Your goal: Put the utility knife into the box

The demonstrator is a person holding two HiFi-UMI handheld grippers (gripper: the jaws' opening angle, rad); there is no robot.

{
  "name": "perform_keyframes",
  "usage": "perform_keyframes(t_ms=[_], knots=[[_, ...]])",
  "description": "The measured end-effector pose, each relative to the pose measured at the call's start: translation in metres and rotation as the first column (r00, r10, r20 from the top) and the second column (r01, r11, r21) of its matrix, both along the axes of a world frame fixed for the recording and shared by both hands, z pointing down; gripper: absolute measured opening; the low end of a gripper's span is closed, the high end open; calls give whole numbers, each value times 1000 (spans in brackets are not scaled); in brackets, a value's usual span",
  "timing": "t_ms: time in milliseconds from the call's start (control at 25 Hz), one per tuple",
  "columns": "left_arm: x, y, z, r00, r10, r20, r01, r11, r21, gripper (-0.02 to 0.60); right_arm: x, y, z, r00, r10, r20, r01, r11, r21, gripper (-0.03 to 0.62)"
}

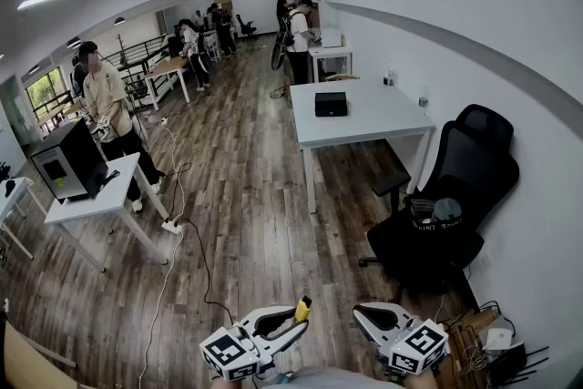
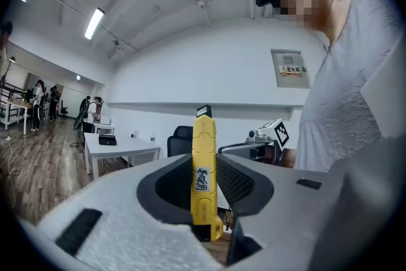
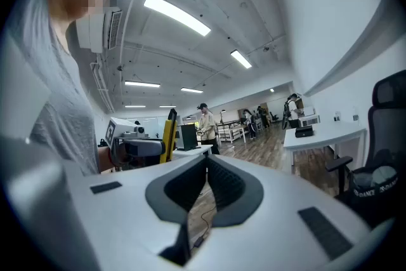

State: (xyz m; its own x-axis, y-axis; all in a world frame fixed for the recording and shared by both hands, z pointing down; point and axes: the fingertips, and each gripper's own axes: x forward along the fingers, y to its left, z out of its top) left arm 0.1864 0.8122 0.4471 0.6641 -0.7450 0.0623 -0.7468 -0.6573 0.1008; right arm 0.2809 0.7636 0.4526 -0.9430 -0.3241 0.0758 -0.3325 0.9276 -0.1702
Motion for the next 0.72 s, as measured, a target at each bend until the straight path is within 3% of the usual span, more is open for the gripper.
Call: perform_keyframes(t_ms=[720], knots=[[9, -1, 2, 1000, 3, 6, -3, 1000, -6, 124, 8, -4, 3, 1000, 7, -4, -7, 1000, -7, 34]])
